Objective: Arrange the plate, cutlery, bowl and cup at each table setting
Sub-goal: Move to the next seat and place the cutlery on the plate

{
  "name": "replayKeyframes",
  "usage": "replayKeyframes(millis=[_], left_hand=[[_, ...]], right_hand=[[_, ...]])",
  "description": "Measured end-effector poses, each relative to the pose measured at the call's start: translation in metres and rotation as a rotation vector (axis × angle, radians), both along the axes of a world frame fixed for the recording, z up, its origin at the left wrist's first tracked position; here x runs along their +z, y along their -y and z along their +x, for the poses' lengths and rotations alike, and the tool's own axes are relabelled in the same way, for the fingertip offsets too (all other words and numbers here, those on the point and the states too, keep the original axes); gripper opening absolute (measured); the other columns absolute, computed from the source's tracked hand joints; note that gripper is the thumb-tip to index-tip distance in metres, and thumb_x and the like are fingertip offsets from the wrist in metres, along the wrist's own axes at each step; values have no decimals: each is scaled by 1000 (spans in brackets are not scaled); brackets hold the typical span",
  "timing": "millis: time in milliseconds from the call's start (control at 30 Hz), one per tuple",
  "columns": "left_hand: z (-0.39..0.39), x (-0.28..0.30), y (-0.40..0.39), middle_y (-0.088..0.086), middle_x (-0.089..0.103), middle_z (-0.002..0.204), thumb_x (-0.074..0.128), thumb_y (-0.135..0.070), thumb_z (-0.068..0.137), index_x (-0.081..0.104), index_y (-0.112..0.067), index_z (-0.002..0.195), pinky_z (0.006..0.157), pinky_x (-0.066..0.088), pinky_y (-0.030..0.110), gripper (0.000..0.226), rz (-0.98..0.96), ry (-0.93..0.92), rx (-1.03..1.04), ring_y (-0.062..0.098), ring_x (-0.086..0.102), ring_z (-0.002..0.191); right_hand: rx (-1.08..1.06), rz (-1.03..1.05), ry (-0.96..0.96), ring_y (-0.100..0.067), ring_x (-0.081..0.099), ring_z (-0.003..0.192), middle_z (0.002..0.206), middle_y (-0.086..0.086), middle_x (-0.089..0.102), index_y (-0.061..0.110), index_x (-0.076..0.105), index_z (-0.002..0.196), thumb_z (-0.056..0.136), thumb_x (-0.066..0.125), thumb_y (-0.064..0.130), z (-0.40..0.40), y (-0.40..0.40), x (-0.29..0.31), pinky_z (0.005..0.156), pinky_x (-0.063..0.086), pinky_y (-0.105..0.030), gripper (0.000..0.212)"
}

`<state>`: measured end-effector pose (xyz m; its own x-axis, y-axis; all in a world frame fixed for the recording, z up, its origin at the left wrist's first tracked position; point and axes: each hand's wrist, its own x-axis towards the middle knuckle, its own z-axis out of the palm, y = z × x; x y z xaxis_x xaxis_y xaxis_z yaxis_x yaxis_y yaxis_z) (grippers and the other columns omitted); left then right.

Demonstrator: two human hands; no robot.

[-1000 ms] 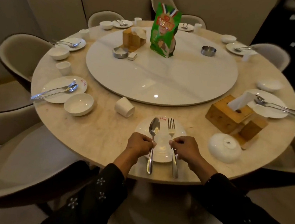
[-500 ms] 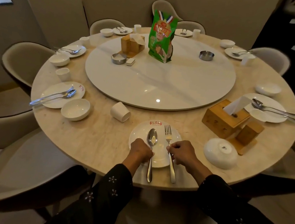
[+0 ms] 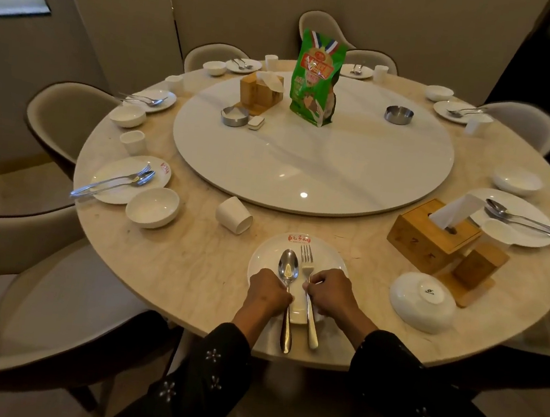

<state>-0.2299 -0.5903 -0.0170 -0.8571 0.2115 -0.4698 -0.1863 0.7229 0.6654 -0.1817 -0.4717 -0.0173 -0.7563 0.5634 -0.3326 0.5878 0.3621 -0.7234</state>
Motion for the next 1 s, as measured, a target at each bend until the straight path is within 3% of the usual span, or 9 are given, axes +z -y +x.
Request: replayKeyframes(millis=[233, 433, 533, 600, 667, 767, 867, 1000], left_hand=[[-1, -3, 1, 15, 71, 95, 79, -13, 76, 70, -1, 96, 79, 60, 40, 25, 16, -12, 3, 27, 71, 88], [-3, -6, 2, 15, 72, 91, 78, -13, 76, 71, -3, 89, 78, 60, 40, 18, 24, -28, -7, 26, 71, 84], [0, -1, 9, 10, 70, 93, 73, -18, 83, 68, -9, 84, 76, 55, 30, 11, 53, -122, -21, 20, 68, 84], [0, 1, 20, 8, 62, 108, 68, -22, 86, 62, -12, 102, 76, 47, 26, 20, 59, -269, 25, 19, 60, 94], [0, 0, 34, 8, 49, 122, 65, -21, 87, 50, -14, 119, 85, 45, 30, 36, 74, -366, 121, 24, 52, 109], [-1, -7, 49, 11, 48, 127, 62, -13, 88, 39, -12, 134, 94, 46, 34, 51, 179, -224, 216, 26, 53, 113], [1, -13, 53, 11, 62, 117, 59, -10, 91, 48, -14, 131, 91, 54, 43, 42, 259, -125, 205, 27, 64, 98], [-3, -10, 53, 9, 63, 110, 58, -9, 91, 54, -15, 129, 87, 56, 48, 39, 300, -108, 258, 31, 67, 96]], right_hand=[[1, 27, 7, -23, 68, 85, 90, -5, 70, 14, 72, 92, 81, 75, 19, -1, 2, 1, 80, 59, -40, 13], [-9, 17, -15, -21, 68, 82, 90, -7, 72, 18, 68, 83, 82, 75, 19, 3, 0, -1, 78, 59, -38, 7], [-19, 105, -92, -16, 63, 87, 100, -6, 70, 14, 69, 97, 85, 70, 19, 7, -6, -1, 80, 55, -31, 13], [-69, 194, -119, -19, 59, 103, 117, -6, 59, 17, 60, 114, 87, 68, 21, 11, -14, -1, 84, 51, -29, 28], [-147, 223, -93, -26, 50, 120, 133, -9, 46, 20, 48, 130, 88, 66, 20, 15, -23, -2, 92, 47, -35, 46], [-201, 65, -74, -31, 49, 124, 140, -15, 46, 17, 39, 142, 91, 62, 15, 20, -34, -4, 100, 44, -40, 56], [-170, 7, -78, -30, 53, 120, 136, -14, 54, 11, 47, 137, 92, 55, 6, 26, -32, -6, 98, 46, -40, 46], [-204, 2, -100, -30, 56, 117, 133, -12, 57, 11, 53, 132, 91, 55, 4, 28, -27, -9, 99, 49, -42, 42]])
